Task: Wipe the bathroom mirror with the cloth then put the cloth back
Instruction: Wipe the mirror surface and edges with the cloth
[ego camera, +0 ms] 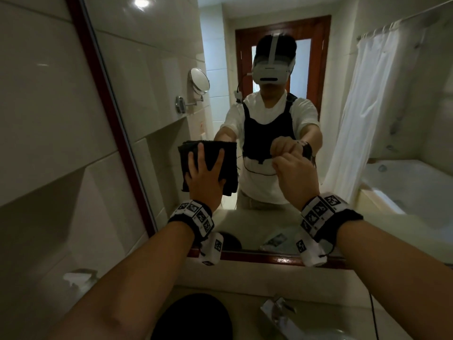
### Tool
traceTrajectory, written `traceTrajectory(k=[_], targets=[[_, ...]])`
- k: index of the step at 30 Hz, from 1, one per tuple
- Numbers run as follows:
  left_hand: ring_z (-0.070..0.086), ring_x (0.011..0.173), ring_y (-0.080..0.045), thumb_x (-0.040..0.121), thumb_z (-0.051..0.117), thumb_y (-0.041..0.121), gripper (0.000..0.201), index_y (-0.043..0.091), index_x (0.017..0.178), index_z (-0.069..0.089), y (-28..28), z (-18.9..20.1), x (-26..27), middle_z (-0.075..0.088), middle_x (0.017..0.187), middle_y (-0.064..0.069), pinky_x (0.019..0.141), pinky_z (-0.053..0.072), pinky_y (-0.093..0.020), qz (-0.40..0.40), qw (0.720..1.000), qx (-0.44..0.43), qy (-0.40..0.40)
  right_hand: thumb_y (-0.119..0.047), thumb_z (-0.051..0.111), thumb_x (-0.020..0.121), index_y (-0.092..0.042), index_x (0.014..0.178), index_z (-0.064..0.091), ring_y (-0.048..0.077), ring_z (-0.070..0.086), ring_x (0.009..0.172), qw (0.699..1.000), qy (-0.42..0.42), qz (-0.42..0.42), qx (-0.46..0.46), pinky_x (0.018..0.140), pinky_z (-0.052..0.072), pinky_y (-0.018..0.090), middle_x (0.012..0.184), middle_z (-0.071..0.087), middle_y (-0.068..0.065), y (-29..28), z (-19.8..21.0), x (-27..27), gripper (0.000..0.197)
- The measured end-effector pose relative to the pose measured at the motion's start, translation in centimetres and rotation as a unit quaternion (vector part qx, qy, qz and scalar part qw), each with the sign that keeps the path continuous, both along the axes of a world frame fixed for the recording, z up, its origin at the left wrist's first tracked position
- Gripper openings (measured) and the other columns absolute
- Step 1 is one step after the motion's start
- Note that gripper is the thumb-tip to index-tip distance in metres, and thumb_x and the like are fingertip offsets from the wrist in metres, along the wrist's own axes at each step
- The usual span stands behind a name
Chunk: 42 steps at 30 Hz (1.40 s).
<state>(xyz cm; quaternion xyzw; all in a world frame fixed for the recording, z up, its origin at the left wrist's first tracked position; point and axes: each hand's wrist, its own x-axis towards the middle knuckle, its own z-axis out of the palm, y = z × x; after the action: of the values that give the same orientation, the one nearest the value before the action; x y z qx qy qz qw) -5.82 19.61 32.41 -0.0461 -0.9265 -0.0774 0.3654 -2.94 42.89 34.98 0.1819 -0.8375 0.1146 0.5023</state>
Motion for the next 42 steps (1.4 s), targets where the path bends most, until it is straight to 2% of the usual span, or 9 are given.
traceTrajectory(k=[2,3,5,7,11,16,24,33,42], targets=[[0.005,0.147,-0.044,0.087,0.067,0.037,0.082,0.041,0.154,0.019,0.0,0.2,0.0,0.0,0.164,-0.013,0.104,0.035,-0.067,-0.009,1.0,0.001,-0.002,-0.018,0.048,0.091,-0.016,0.095,0.069,0.027,0.059,0.094,0.993,0.013,0.117,0.022,0.077,0.053,0.043,0.099,0.066,0.005,-0.5,1.7,-0.7,0.021],[0.004,0.147,-0.044,0.087,0.067,0.037,0.083,0.041,0.154,0.019,-0.1,0.3,0.0,0.0,0.164,-0.012,0.105,0.034,-0.067,-0.015,1.0,0.0,0.0,-0.023,0.054,0.091,-0.021,0.11,0.066,0.026,0.055,0.11,0.988,0.0,0.152,0.027,0.09,0.049,0.045,0.119,0.062,0.003,-0.7,2.4,-1.0,0.023],[0.004,0.147,-0.045,0.087,0.067,0.038,0.083,0.042,0.154,0.018,-0.2,0.4,0.0,0.0,0.164,-0.011,0.104,0.034,-0.068,-0.027,1.0,-0.001,0.003,-0.032,0.067,0.084,-0.028,0.136,0.05,0.031,0.033,0.139,0.996,-0.05,-0.041,0.061,0.11,0.032,0.054,0.152,0.037,0.006,-1.6,2.8,-0.7,0.055],[0.007,0.147,-0.046,0.085,0.068,0.039,0.083,0.043,0.153,0.02,-0.3,0.6,-0.1,0.002,0.164,-0.011,0.103,0.034,-0.069,-0.039,0.999,-0.005,0.013,-0.043,0.072,0.08,-0.033,0.151,0.029,0.038,0.009,0.149,0.983,-0.081,-0.151,0.068,0.116,0.016,0.063,0.163,0.011,0.01,-2.5,3.3,-0.7,0.084],[0.008,0.147,-0.046,0.083,0.07,0.04,0.086,0.044,0.152,0.02,-1.1,0.9,-0.8,0.003,0.165,-0.009,0.101,0.033,-0.071,-0.052,0.998,-0.024,0.03,-0.053,0.076,0.075,-0.038,0.155,0.005,0.042,-0.016,0.147,0.975,-0.126,-0.166,0.079,0.112,0.009,0.073,0.163,-0.015,0.012,-4.9,3.6,-1.6,0.108],[-0.001,0.149,-0.043,0.085,0.066,0.046,0.085,0.046,0.153,0.014,-2.1,1.3,-1.9,-0.004,0.165,-0.006,0.103,0.029,-0.073,-0.063,0.996,-0.041,0.047,-0.058,0.082,0.063,-0.039,0.156,0.0,0.042,-0.019,0.147,0.971,-0.102,-0.203,0.073,0.111,0.006,0.073,0.163,-0.018,0.013,-5.1,2.2,-2.9,0.125],[-0.013,0.148,-0.039,0.085,0.065,0.05,0.092,0.05,0.151,0.001,-5.0,3.5,-2.9,-0.016,0.163,-0.003,0.107,0.022,-0.072,-0.045,0.998,-0.035,0.039,-0.063,0.08,0.063,-0.04,0.155,-0.004,0.04,-0.02,0.147,0.967,-0.115,-0.213,0.075,0.113,0.007,0.072,0.162,-0.024,0.01,-5.0,2.1,-3.3,0.127],[-0.002,0.148,-0.042,0.082,0.071,0.049,0.094,0.041,0.154,0.012,-13.7,4.1,-4.6,-0.009,0.164,-0.008,0.102,0.035,-0.071,-0.003,0.998,0.053,0.033,-0.062,0.081,0.063,-0.039,0.155,-0.006,0.041,-0.02,0.147,0.968,-0.121,-0.209,0.071,0.111,0.008,0.073,0.162,-0.021,0.012,-5.2,2.0,-3.0,0.129],[-0.007,0.148,-0.041,0.083,0.072,0.044,0.095,0.038,0.155,0.011,-15.4,3.7,-4.7,-0.014,0.164,-0.008,0.106,0.031,-0.07,0.001,0.997,0.081,-0.001,-0.061,0.08,0.065,-0.039,0.155,-0.004,0.041,-0.019,0.148,0.969,-0.122,-0.202,0.072,0.11,0.008,0.074,0.162,-0.021,0.012,-5.0,2.0,-3.0,0.126]])
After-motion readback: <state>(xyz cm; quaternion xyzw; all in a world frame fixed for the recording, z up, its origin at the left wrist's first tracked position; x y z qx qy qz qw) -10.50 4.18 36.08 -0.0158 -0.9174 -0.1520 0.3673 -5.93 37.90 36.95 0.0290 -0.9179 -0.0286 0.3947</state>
